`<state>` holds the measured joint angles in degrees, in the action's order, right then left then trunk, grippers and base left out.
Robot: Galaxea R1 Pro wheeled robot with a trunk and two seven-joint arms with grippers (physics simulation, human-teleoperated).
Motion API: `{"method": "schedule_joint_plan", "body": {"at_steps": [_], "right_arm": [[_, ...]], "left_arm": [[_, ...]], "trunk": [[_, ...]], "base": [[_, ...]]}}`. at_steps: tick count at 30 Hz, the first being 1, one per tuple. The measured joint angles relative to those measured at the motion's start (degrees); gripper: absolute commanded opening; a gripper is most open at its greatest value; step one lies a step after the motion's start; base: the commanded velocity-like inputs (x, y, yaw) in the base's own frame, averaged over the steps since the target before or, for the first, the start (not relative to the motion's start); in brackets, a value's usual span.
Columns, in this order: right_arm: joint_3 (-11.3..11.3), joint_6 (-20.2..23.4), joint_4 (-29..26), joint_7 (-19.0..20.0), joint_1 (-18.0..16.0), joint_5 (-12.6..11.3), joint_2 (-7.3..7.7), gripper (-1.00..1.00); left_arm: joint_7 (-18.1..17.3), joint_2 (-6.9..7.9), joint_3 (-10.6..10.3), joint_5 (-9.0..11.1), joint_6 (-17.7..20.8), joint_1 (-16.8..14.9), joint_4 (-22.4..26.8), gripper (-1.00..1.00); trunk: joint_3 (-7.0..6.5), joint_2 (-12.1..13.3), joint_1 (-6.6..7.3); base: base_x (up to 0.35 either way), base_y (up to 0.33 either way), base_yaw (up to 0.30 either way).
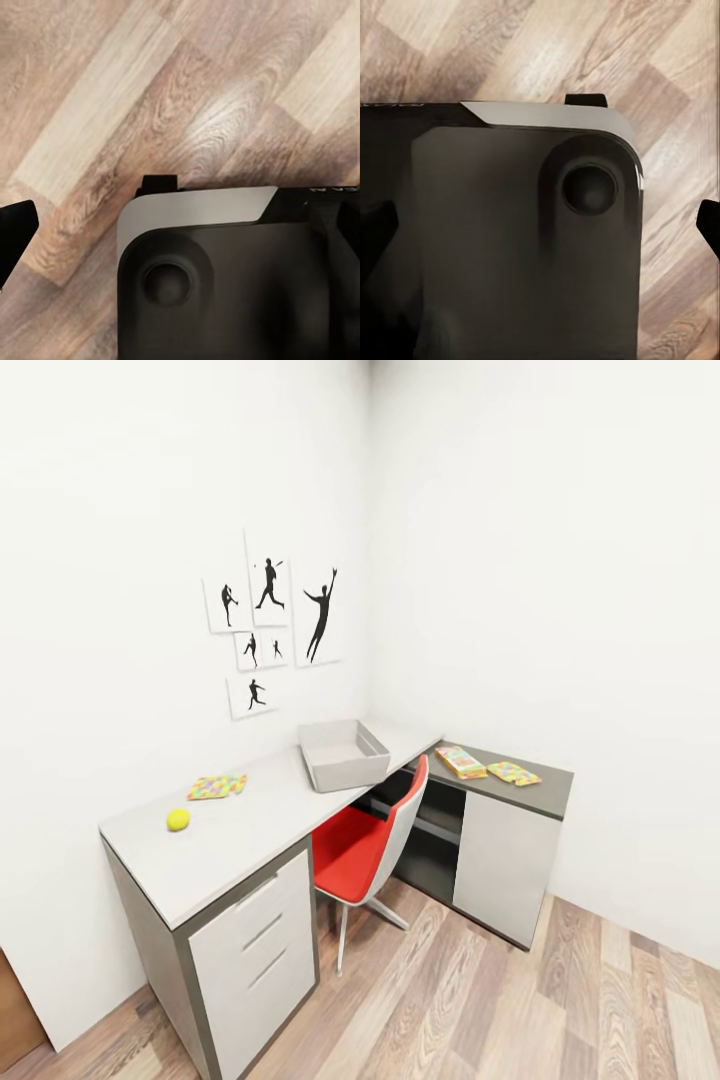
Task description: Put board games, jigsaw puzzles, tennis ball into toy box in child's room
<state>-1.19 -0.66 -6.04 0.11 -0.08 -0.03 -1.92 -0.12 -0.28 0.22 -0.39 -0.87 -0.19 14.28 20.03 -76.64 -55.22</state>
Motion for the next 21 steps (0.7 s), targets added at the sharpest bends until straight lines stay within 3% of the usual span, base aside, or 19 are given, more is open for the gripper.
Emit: {"method": "schedule_joint_plan", "body": {"at_steps": [6,10,15,21], "right_arm": [[-0.18,-1.56,-0.28,-0.02,0.00,-0.23,0.00,1.00],[-0.39,-3.51,-1.90,-0.03,-0.65,-0.44,0.05,1.00],[-1.83,-2.15,-5.32,-0.57,-6.97,-0.50,0.06,1.00],[-4.64,4.30,-5.90,-4.32,-12.27,-0.53,-0.30,1.00]], "left_arm": [[0.03,-0.03,0.08,-0.01,0.27,-1.27,0.12,1.00],[0.04,-0.06,0.11,-0.01,3.06,-4.50,0.04,1.00],[0.11,-0.09,0.16,0.03,7.53,-10.76,-0.02,1.00],[0.12,-0.03,0.09,0.07,8.18,-14.06,-0.11,1.00]], "trunk": [[-1.08,2.41,1.32],[-1.82,4.02,2.20],[-2.73,6.03,3.29],[-3.79,8.43,4.61]], "base": [[0.000,0.000,0.000],[0.000,0.000,0.000],[0.000,0.000,0.000],[0.000,0.000,0.000]]}}
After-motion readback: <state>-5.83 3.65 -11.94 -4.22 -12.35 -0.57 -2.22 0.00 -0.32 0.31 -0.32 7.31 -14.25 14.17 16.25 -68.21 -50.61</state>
